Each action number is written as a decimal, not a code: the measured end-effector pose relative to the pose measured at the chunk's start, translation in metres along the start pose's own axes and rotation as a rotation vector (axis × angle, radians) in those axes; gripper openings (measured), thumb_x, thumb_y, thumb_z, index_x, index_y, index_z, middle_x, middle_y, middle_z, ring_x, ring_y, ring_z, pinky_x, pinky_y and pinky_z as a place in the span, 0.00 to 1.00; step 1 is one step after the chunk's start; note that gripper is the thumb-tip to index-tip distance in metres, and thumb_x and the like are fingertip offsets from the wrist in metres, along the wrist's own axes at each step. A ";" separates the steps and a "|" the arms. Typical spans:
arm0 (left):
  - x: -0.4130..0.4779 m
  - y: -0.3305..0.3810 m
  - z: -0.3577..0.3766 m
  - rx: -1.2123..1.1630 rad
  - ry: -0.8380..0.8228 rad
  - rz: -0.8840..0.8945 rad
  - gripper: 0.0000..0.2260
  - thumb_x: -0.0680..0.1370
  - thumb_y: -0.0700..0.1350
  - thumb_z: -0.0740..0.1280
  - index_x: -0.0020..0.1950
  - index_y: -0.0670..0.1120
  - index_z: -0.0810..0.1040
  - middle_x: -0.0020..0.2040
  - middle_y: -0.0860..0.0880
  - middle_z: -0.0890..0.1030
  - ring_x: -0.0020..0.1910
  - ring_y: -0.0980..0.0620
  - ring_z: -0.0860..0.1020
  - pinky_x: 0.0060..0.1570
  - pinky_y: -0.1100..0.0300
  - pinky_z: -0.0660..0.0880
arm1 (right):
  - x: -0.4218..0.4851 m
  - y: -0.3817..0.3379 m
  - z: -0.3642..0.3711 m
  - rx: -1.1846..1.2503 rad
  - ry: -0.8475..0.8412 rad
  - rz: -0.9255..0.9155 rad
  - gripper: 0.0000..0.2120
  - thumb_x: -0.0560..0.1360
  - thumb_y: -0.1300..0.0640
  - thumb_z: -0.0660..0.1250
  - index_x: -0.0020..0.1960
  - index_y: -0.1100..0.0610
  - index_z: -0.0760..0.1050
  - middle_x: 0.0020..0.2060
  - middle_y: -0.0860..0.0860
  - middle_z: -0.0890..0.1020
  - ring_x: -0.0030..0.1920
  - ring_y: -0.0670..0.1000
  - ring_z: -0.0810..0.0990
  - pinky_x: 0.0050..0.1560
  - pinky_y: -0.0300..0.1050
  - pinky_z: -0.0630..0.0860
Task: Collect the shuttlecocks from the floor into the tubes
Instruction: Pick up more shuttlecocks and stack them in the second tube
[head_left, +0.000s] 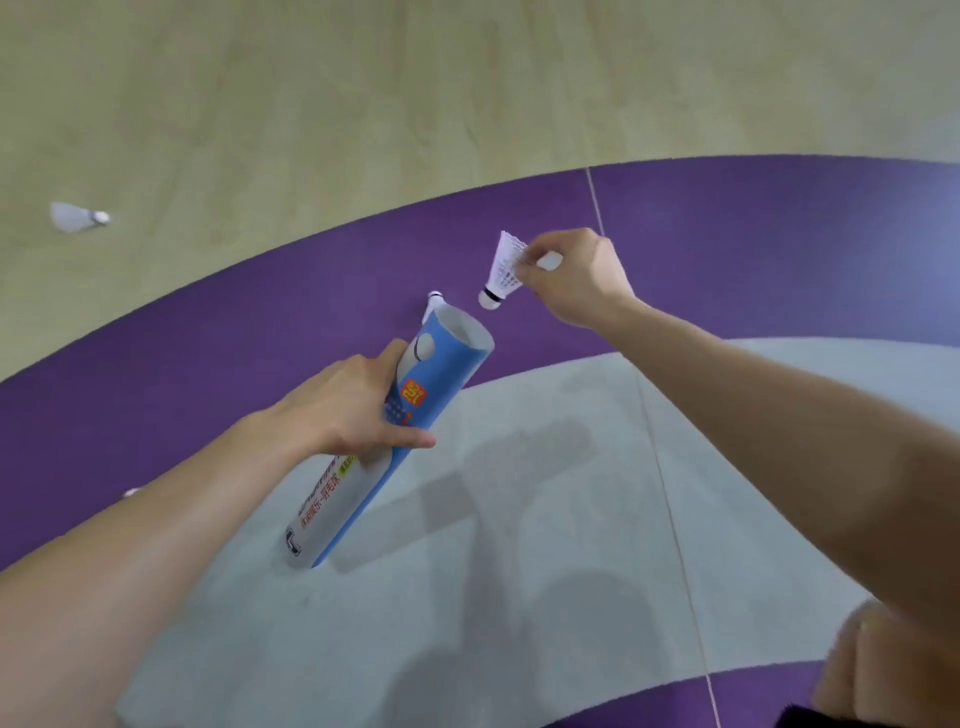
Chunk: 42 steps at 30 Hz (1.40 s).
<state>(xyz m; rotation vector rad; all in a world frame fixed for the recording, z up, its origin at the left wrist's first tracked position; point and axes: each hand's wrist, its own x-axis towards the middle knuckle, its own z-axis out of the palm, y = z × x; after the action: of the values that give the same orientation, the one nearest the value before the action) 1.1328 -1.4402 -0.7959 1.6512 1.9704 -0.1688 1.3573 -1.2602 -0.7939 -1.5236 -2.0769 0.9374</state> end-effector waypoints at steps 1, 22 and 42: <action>-0.010 -0.009 0.003 -0.025 -0.002 -0.020 0.31 0.68 0.72 0.78 0.58 0.58 0.66 0.46 0.57 0.84 0.44 0.53 0.83 0.45 0.48 0.82 | -0.011 -0.019 0.000 0.067 -0.004 -0.055 0.04 0.78 0.52 0.73 0.49 0.50 0.86 0.36 0.44 0.84 0.37 0.50 0.84 0.37 0.43 0.81; -0.218 -0.118 0.069 -0.316 0.170 -0.477 0.34 0.64 0.76 0.76 0.61 0.60 0.71 0.47 0.57 0.84 0.46 0.56 0.83 0.51 0.48 0.83 | -0.136 -0.187 0.104 -0.010 -0.909 -0.592 0.08 0.76 0.54 0.73 0.54 0.46 0.86 0.36 0.47 0.87 0.35 0.50 0.86 0.41 0.49 0.84; -0.244 -0.136 0.075 -0.382 0.227 -0.522 0.31 0.70 0.65 0.82 0.64 0.58 0.69 0.47 0.57 0.83 0.47 0.54 0.82 0.43 0.54 0.78 | -0.081 -0.143 0.178 -0.387 -0.689 -0.507 0.10 0.77 0.55 0.69 0.56 0.48 0.85 0.56 0.49 0.85 0.50 0.53 0.82 0.48 0.46 0.79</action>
<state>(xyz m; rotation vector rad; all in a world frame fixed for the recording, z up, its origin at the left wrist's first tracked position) 1.0513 -1.7169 -0.7734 0.9293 2.3917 0.2028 1.1698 -1.4123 -0.8098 -0.7665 -3.0787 0.9756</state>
